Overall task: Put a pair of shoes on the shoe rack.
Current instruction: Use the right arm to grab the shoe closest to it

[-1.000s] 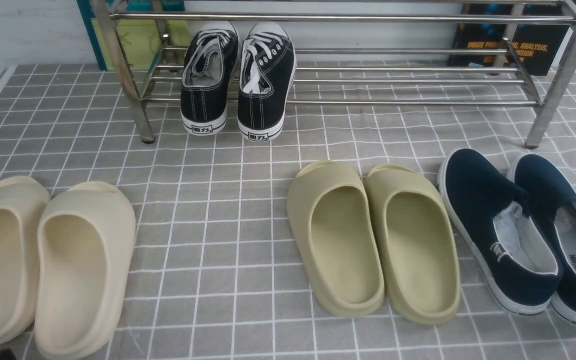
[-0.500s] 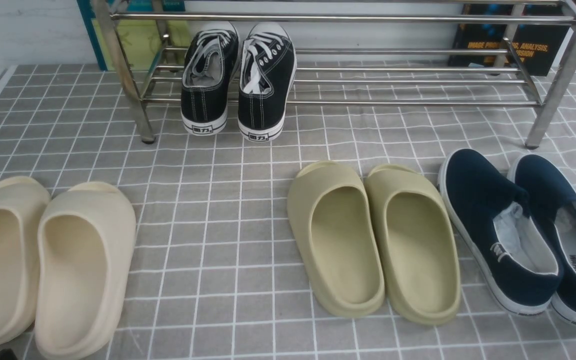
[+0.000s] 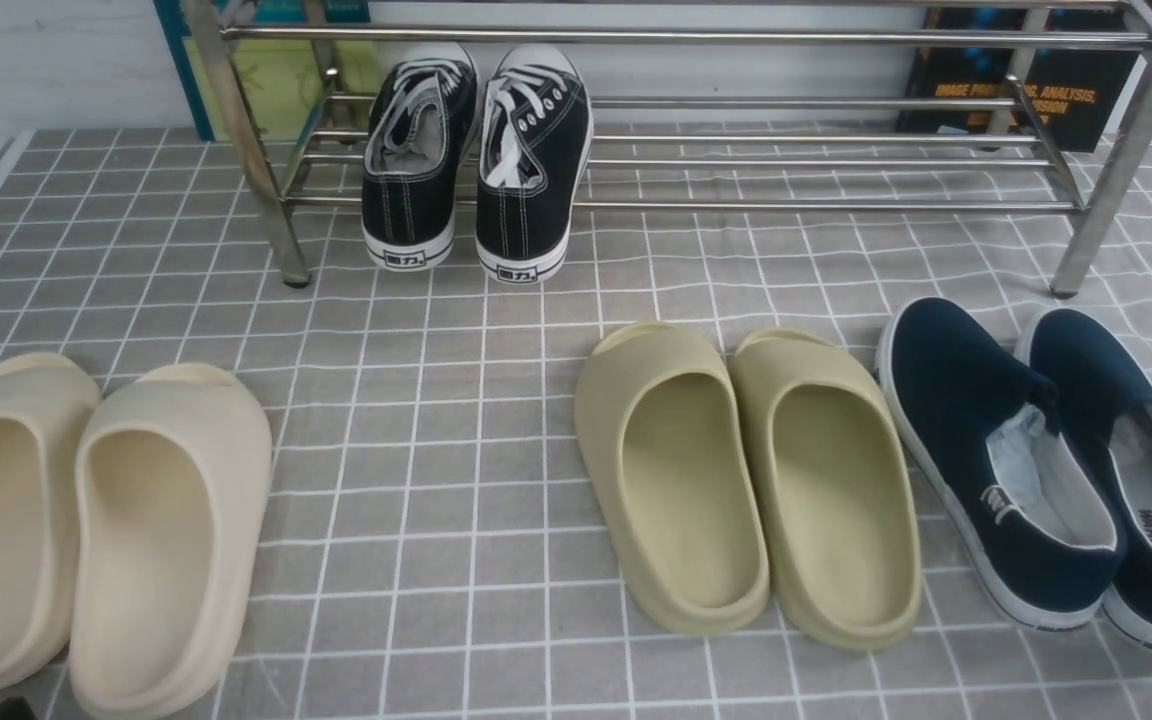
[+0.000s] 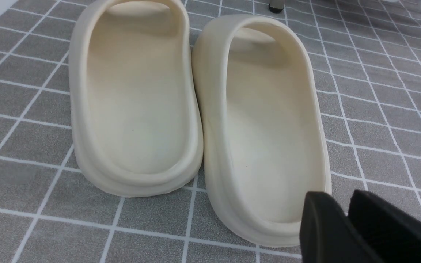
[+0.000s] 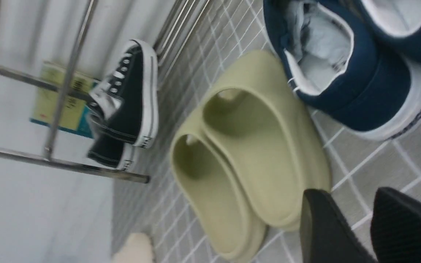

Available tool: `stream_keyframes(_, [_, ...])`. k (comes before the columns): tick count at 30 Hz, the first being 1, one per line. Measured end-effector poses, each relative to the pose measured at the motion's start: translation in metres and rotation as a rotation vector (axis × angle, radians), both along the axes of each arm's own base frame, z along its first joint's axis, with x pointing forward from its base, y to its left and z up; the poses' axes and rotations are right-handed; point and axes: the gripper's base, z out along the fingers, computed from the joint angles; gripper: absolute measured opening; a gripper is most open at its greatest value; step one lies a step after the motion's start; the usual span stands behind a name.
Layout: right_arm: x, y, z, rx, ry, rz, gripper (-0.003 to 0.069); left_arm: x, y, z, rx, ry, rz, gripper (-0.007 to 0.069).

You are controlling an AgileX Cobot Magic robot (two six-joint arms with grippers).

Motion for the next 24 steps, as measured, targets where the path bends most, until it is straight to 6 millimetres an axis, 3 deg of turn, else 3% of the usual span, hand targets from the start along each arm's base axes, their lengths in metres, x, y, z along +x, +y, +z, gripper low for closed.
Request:
stream_keyframes(13, [0.003,-0.01,0.008,-0.19,-0.115,-0.074,0.0239,0.0,0.0,0.0,0.0,0.0,0.0,0.0134])
stream_keyframes(16, [0.002,-0.01,0.022,-0.273,-0.154,-0.057,0.0209,0.0,0.0,0.0,0.0,0.0,0.0,0.0142])
stream_keyframes(19, [0.005,-0.009,0.057,-0.491,-0.146,0.011,0.007,0.0,0.0,0.0,0.0,0.0,0.0,0.0146])
stream_keyframes(21, [0.007,-0.009,0.069,-0.565,-0.132,0.036,0.0029,0.0,0.0,0.0,0.0,0.0,0.0,0.0147])
stream_keyframes(24, [0.023,-0.012,0.116,-0.834,-0.019,0.14,-0.0003,0.0,0.0,0.0,0.0,0.0,0.0,0.015])
